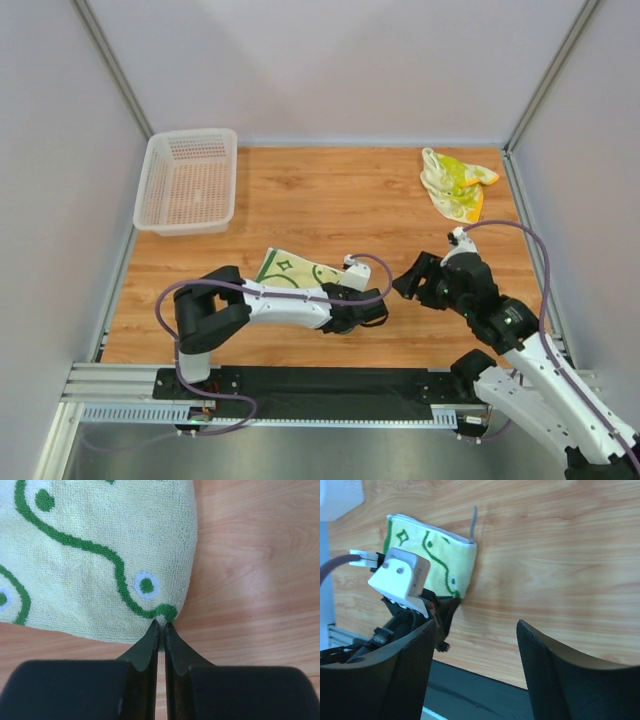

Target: Roll the towels

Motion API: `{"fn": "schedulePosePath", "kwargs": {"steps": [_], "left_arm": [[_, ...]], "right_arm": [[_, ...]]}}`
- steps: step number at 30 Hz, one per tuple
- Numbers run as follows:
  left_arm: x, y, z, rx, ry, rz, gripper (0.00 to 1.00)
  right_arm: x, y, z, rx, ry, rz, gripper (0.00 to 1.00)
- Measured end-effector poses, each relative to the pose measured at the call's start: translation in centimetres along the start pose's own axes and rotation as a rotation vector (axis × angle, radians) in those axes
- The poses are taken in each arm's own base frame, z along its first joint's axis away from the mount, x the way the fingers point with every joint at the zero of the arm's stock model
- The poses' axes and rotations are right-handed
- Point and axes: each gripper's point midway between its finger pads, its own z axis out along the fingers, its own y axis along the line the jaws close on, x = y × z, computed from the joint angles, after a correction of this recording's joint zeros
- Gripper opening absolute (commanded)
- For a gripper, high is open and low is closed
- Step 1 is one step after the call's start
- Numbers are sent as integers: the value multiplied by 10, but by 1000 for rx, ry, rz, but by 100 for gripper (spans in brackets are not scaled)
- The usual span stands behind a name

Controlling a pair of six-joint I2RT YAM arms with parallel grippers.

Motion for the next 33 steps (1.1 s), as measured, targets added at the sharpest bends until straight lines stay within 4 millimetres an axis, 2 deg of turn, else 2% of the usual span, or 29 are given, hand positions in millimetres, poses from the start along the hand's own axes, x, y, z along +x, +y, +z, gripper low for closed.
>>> {"fn": "schedulePosePath", "kwargs": {"steps": [2, 5, 9, 14, 19, 23, 29, 33], "left_arm": [[4, 5, -2, 16, -2, -9, 7], [12, 12, -8, 44, 4, -21, 6], [19, 19, -14, 72, 17, -30, 4], [23, 20, -17, 100, 23, -41, 4], [24, 21, -23, 127, 24, -54, 4], [18, 21, -31, 147, 10, -73, 4], [7, 21, -43, 182, -15, -107, 3], [7, 22, -47, 189, -18, -123, 2]], "right_arm": [[5, 10, 11, -37, 39, 20, 69], [22, 22, 38, -94, 134, 58, 68], [50, 27, 71, -121, 272, 106, 68], [62, 40, 97, -183, 347, 137, 68], [73, 48, 120, -231, 409, 163, 66], [84, 46, 135, -237, 449, 185, 63], [100, 38, 151, -235, 493, 217, 59], [103, 40, 156, -250, 500, 224, 56]]}}
